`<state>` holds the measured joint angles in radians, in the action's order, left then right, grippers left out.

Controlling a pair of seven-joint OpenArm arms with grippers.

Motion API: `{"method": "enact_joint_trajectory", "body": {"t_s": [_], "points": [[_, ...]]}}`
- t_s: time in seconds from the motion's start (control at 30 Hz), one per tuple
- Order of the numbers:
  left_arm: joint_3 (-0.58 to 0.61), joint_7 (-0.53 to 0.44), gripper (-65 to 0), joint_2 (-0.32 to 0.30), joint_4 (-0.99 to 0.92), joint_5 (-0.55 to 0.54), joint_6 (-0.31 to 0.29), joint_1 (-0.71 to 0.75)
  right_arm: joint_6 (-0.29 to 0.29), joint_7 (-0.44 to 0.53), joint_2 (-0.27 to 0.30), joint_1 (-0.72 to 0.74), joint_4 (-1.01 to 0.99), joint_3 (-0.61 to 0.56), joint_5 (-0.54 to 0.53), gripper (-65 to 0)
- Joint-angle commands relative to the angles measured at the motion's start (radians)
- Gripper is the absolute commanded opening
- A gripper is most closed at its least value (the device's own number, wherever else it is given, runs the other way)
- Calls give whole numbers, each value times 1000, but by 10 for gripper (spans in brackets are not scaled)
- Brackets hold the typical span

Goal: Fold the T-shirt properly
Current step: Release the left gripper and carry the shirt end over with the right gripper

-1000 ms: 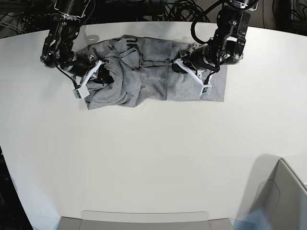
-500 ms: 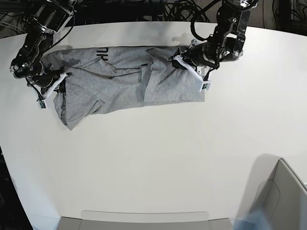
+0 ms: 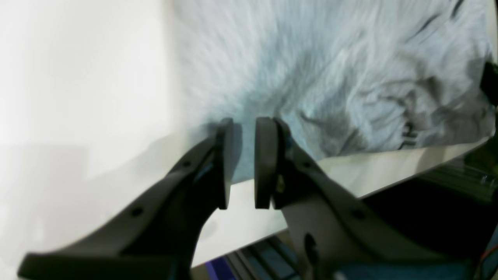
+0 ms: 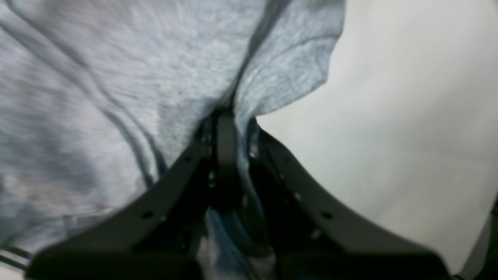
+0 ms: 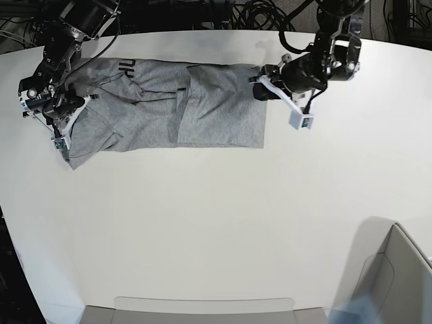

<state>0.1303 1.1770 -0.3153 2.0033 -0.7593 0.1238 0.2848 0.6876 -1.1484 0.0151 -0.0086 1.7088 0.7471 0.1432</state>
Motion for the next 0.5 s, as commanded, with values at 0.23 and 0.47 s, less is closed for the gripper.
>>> {"method": "enact_joint_trajectory", "body": {"t_s": [0.23, 0.47], "points": [[-209, 79, -553, -6, 9, -1, -2, 44, 11, 12, -83, -35, 191, -137, 19, -650], [-354, 106, -553, -5, 9, -1, -2, 67, 11, 12, -163, -126, 336, -407, 19, -650]]}}
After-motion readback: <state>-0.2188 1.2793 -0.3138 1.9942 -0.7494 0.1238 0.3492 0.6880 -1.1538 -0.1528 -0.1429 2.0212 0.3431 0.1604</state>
